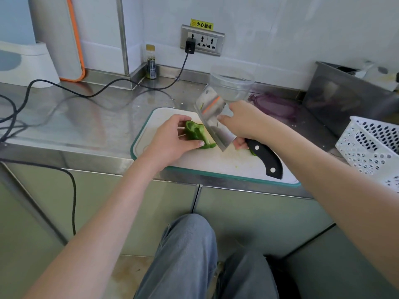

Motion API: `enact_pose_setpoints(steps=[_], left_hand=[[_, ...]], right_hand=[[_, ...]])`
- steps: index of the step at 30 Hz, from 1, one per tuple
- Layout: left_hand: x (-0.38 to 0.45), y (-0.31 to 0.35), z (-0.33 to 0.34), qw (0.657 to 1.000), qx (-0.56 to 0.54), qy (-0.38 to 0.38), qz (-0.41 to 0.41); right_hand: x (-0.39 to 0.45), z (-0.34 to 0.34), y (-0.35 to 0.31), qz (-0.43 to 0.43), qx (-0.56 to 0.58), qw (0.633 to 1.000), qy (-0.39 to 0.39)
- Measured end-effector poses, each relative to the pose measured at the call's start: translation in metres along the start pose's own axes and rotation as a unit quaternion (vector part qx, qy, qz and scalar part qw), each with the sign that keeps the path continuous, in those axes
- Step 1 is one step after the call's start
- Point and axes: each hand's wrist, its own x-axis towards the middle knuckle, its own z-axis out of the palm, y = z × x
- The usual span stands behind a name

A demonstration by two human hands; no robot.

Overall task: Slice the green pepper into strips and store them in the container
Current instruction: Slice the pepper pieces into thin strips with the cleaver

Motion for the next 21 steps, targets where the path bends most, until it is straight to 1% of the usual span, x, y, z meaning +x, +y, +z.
enact_pose_setpoints(steps=[1, 3, 6, 8, 12, 14, 15, 16, 19, 20, 21], left_hand=[[0.000, 0.000, 0.000, 1.000, 0.002, 0.002, 0.000], [0.001, 0.000, 0.000, 1.000, 0.006, 0.005, -0.002], [0.001, 0.000, 0.000, 1.000, 0.010, 0.003, -0.004], [0.001, 0.000, 0.000, 1.000, 0.017, 0.002, -0.002], [0.001, 0.001, 0.001, 0.999, 0.033, -0.003, 0.004], [0.002, 0.001, 0.001, 0.999, 0.041, -0.005, 0.008], [0.003, 0.000, 0.001, 0.999, 0.042, -0.004, 0.009], [0.003, 0.000, 0.001, 0.999, 0.042, -0.003, 0.010], [0.003, -0.002, 0.002, 0.999, 0.040, -0.004, 0.011], [0.003, -0.002, 0.002, 0.999, 0.043, -0.004, 0.013], [0.003, -0.002, 0.002, 0.999, 0.046, -0.003, 0.014]], right_hand=[[0.004, 0.002, 0.004, -0.014, -0.007, 1.000, 0.006], [0.004, 0.004, 0.003, -0.012, 0.004, 1.000, 0.013], [0.004, 0.004, 0.000, 0.023, 0.030, 0.998, -0.039], [0.004, 0.007, -0.002, 0.023, 0.007, 0.999, -0.046], [0.009, 0.016, -0.001, 0.023, 0.005, 1.000, -0.015], [0.010, 0.019, 0.002, -0.015, -0.028, 0.999, 0.005], [0.010, 0.020, 0.003, -0.018, -0.044, 0.999, 0.010], [0.011, 0.021, 0.001, -0.014, -0.059, 0.998, 0.004], [0.013, 0.023, -0.007, 0.034, -0.121, 0.991, -0.038], [0.012, 0.024, -0.010, 0.038, -0.145, 0.988, -0.046], [0.014, 0.025, -0.010, 0.020, -0.150, 0.987, -0.047]])
